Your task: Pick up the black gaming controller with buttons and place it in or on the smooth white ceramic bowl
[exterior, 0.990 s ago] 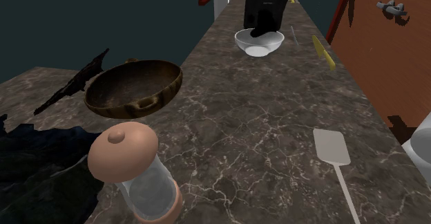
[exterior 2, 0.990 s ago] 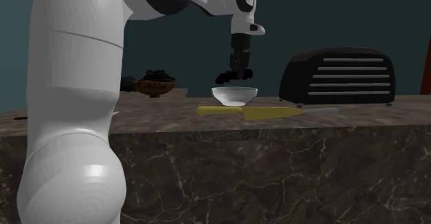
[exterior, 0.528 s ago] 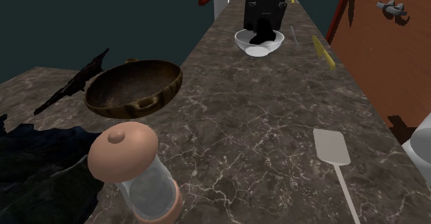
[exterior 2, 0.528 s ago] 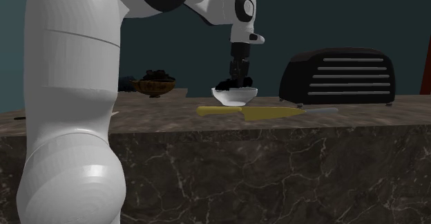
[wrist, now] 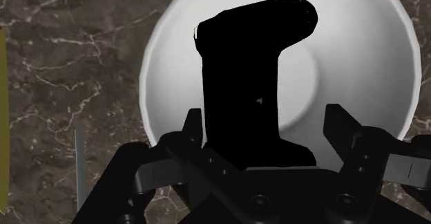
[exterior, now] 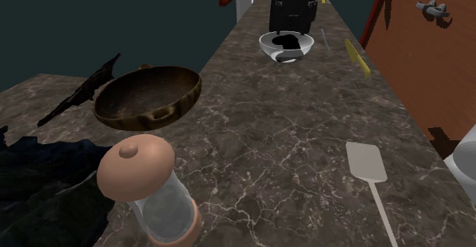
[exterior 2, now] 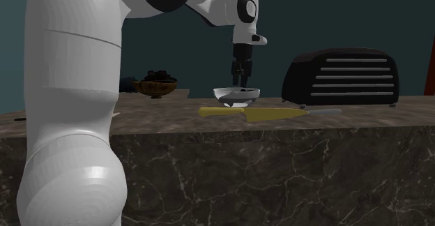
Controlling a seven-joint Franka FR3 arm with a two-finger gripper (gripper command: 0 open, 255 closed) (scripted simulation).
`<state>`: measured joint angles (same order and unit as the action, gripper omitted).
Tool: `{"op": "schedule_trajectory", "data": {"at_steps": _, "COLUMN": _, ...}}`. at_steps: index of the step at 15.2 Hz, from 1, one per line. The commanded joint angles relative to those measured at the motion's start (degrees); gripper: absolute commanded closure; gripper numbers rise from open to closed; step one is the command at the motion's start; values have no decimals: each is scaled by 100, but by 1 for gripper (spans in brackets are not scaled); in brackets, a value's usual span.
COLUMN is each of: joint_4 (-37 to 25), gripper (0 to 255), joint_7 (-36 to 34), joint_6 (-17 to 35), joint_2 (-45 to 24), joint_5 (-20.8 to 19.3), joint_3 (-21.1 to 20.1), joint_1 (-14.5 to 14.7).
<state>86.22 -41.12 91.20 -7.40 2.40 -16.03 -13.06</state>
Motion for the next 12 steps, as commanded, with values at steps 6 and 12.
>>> {"op": "schedule_trajectory", "data": {"at_steps": 6, "joint_4": -557, "gripper": 0, "joint_7": -28, "joint_6": -431, "joint_2": -129, "joint_5": -35, "joint_3": -2, "joint_1": 13}}
{"op": "schedule_trajectory", "data": {"at_steps": 12, "joint_4": -1126, "gripper": 0, "joint_7": -60, "joint_6": -841, "joint_2": -292, "joint_5": -79, "joint_3": -7, "joint_1": 37}}
